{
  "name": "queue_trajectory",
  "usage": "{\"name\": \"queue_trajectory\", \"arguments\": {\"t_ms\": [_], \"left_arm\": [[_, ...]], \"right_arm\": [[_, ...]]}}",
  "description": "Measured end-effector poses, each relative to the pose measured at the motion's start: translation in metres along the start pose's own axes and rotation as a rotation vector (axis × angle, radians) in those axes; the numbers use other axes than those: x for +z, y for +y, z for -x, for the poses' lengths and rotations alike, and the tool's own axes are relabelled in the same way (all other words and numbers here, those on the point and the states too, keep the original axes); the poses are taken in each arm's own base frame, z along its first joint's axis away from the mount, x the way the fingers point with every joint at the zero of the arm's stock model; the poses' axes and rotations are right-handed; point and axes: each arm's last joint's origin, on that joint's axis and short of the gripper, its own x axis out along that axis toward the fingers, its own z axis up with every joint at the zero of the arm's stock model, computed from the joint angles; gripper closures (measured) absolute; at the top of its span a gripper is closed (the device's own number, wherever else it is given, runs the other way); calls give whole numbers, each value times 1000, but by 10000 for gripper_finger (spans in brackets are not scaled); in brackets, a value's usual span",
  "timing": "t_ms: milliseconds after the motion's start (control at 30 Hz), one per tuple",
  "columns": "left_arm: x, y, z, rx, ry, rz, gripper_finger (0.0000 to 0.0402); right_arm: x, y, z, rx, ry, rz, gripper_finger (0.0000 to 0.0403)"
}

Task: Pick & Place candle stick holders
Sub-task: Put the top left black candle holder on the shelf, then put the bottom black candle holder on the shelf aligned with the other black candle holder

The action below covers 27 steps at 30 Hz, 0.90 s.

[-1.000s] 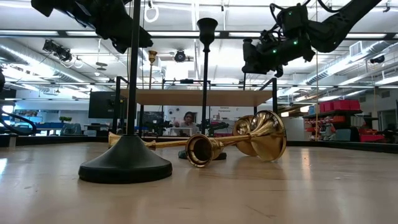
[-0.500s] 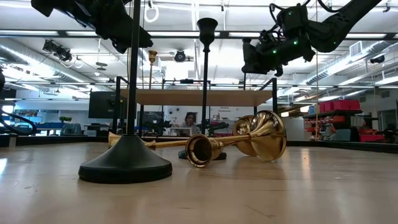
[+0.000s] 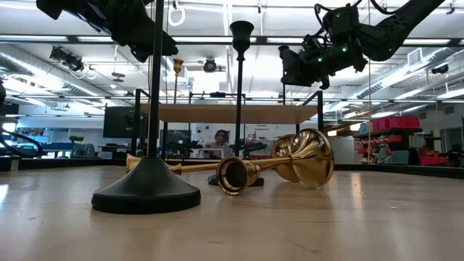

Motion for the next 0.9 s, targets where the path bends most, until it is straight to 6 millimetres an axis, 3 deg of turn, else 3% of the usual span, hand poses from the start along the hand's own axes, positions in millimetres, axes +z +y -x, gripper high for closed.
{"name": "queue_trajectory", "arguments": {"t_ms": [433, 900], "left_arm": [[0, 0, 0, -3, 1, 2, 282], [-1, -6, 1, -27, 2, -2, 282]], "right_arm": [[0, 4, 1, 61, 2, 29, 331], [0, 5, 3, 36, 9, 65, 185]]}}
